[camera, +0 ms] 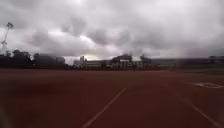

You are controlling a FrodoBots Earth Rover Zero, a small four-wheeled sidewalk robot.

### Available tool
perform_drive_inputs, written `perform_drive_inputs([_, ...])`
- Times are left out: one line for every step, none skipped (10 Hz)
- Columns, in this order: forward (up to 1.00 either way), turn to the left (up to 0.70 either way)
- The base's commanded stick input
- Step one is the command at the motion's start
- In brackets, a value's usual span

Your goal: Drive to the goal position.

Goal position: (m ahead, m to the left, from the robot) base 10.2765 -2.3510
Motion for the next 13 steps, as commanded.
perform_drive_inputs([0.2,0.0])
perform_drive_inputs([0.2,0.0])
perform_drive_inputs([0.2,0.0])
perform_drive_inputs([0.2,0.0])
perform_drive_inputs([0.2,0.0])
perform_drive_inputs([0.2,0.0])
perform_drive_inputs([0.2,0.0])
perform_drive_inputs([0.2,0.0])
perform_drive_inputs([0.2,0.0])
perform_drive_inputs([0.2,0.0])
perform_drive_inputs([0.2,0.0])
perform_drive_inputs([0.2,-0.4])
perform_drive_inputs([0.2,-0.4])
